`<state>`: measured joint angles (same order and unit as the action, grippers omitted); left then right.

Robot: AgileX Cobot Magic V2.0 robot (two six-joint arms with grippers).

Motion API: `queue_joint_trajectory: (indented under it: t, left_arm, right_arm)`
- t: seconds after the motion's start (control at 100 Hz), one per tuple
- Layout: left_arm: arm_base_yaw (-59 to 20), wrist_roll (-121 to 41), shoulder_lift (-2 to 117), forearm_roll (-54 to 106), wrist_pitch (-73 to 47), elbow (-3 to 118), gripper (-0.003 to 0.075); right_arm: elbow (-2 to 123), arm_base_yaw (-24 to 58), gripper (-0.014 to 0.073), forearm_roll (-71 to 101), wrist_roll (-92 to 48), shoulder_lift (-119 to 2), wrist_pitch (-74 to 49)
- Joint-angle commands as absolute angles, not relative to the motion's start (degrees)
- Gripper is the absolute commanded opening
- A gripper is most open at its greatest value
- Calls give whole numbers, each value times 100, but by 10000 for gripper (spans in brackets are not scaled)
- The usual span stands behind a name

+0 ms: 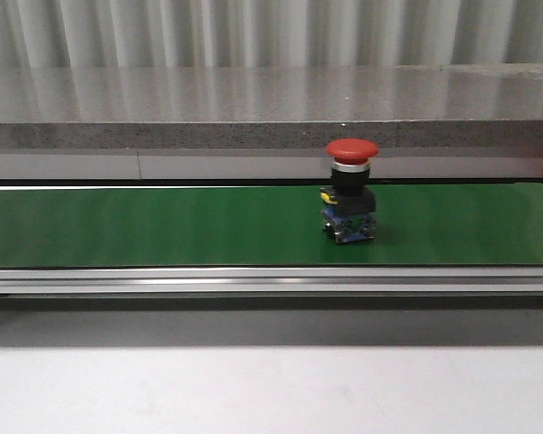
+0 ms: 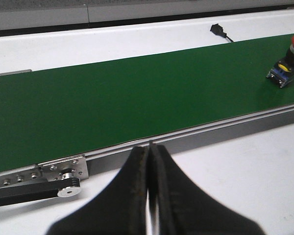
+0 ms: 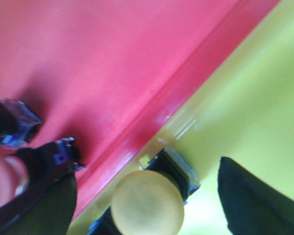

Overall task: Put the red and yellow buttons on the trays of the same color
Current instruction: 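Lower the right gripper onto the red button at the belt's end, grasp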

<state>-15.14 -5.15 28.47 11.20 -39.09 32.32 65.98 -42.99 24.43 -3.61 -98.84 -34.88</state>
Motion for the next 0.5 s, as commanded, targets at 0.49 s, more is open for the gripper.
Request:
queue_joint_trajectory:
  t: [0.49]
  left_arm:
    - [-1552,-499,2878,1232,-3555,3396,-20]
  right_arm:
    - [6730,-2723,593,2437,-605,-7769,-3723]
